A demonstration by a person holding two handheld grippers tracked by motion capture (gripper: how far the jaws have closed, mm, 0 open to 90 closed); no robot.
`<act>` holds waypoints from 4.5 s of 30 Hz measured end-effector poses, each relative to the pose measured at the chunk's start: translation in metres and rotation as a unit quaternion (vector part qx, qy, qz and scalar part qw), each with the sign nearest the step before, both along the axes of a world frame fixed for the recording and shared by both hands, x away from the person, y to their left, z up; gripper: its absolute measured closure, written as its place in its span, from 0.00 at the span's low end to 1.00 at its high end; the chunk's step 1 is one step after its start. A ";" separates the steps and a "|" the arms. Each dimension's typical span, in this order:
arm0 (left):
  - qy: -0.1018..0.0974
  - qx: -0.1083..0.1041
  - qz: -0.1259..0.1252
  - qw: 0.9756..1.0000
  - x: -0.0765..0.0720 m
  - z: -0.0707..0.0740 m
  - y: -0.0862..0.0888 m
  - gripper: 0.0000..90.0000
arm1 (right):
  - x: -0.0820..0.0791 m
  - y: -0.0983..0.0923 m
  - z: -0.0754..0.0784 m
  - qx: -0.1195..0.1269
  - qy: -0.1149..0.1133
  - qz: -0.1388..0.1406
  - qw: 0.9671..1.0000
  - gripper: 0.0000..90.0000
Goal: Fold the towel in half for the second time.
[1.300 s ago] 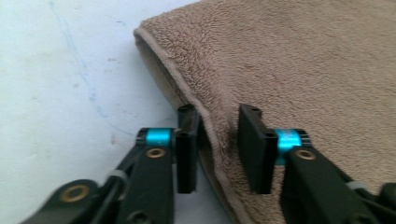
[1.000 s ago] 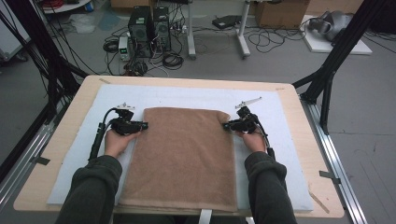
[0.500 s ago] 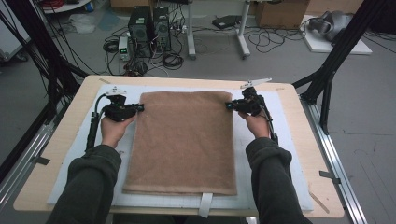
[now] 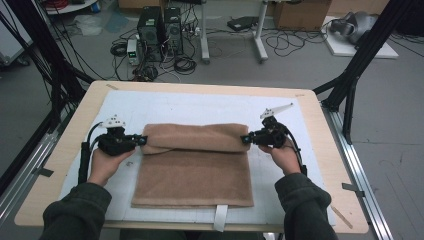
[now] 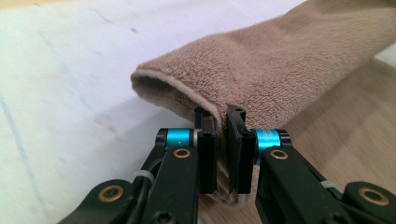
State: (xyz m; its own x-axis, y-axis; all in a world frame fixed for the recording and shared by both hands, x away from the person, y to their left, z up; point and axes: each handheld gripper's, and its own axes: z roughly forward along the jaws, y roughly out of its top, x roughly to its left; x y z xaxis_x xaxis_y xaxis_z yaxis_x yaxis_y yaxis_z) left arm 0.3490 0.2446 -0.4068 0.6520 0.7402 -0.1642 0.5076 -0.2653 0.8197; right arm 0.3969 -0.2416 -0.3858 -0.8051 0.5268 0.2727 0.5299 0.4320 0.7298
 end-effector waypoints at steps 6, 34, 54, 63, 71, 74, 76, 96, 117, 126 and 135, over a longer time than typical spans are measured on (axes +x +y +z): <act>0.015 0.008 -0.030 0.999 -0.023 -0.023 -0.001 0.92 | -0.021 -0.008 -0.033 0.008 0.016 0.006 1.000 0.90; 0.075 0.028 0.022 0.997 0.048 -0.009 -0.014 0.45 | 0.022 0.013 -0.022 -0.027 0.016 -0.044 0.999 0.37; -0.012 -0.035 -0.062 0.997 -0.042 0.025 0.003 0.94 | -0.049 0.009 0.014 0.015 -0.047 0.064 0.997 0.79; -0.012 -0.058 -0.095 0.994 -0.083 0.022 0.011 0.65 | -0.094 -0.002 0.010 0.032 -0.058 0.074 0.995 0.65; 0.004 -0.008 -0.103 0.995 -0.075 0.006 -0.008 0.65 | -0.095 0.010 -0.018 -0.005 -0.040 0.096 0.995 0.63; 0.018 0.019 -0.113 0.993 -0.076 -0.005 -0.016 0.64 | -0.100 0.014 -0.030 -0.021 -0.032 0.107 0.993 0.63; 0.031 0.030 -0.122 0.992 -0.078 -0.014 -0.020 0.64 | -0.103 0.014 -0.037 -0.022 -0.025 0.112 0.993 0.64; -0.005 0.023 -0.097 0.995 -0.091 -0.013 -0.006 0.95 | -0.122 0.020 -0.010 -0.014 -0.063 0.127 0.990 0.94; 0.017 0.035 -0.144 0.989 -0.108 -0.024 -0.010 0.96 | -0.127 0.019 -0.044 -0.032 -0.023 0.129 0.991 0.95; -0.020 0.031 -0.129 0.991 -0.110 0.007 0.003 0.96 | -0.138 0.023 -0.001 -0.017 -0.069 0.147 0.987 0.95; 0.023 0.027 -0.132 0.991 -0.124 -0.033 0.003 0.85 | -0.141 0.022 -0.051 -0.023 0.014 0.162 0.986 0.86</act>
State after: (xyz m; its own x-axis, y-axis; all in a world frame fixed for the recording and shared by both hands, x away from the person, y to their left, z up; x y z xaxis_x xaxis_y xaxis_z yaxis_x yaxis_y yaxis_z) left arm 0.2251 0.2480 -0.4401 0.8164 0.5536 -0.1642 0.4520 -0.4357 0.7783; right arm 0.2563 -0.2194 -0.4369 -0.9259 0.2554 0.2784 0.3778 0.6139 0.6931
